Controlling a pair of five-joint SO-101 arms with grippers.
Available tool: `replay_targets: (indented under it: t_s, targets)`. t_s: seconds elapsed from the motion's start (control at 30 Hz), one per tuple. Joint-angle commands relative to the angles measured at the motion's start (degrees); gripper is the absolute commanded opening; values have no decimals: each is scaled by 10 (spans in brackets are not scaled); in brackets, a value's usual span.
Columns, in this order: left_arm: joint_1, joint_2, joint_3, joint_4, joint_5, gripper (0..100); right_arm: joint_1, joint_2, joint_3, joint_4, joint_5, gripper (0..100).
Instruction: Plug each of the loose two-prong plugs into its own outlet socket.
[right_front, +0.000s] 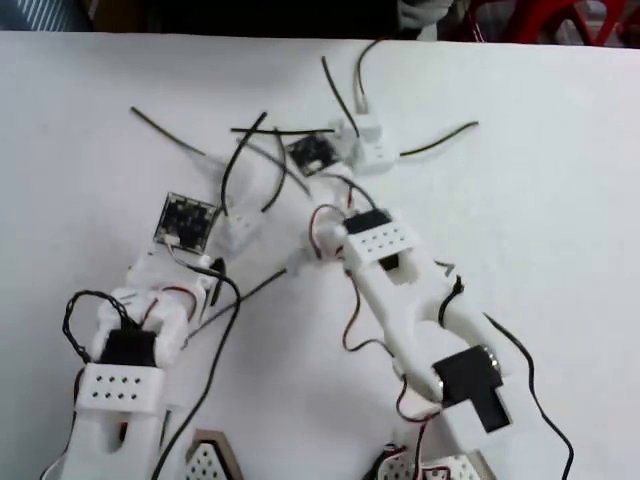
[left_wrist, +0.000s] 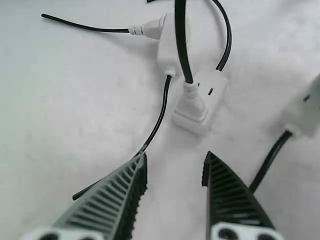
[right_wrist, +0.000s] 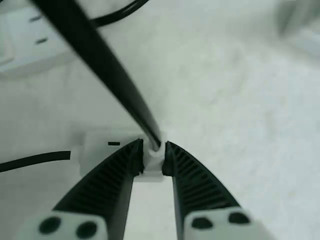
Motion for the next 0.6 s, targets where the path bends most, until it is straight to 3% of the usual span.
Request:
replay_targets:
  t_s: [0.0,0.13,0.3,0.37,0.57]
  targets:
    - [-4,-13,-4,-14,1,188,43,-7,-48,-50,-3,18]
    - [-4,-13,-4,-14,1,188,75,-7,-85,-51,-2,29]
    - [-4,-13,-4,-14,1,188,77,-15,-117,44,-6,224]
    - [-4,-13,-4,-14,1,188,74,-25,-127,93,-6,255]
    - [-4,-13,-4,-14,1,188,74,-104,-128,160,-6,113]
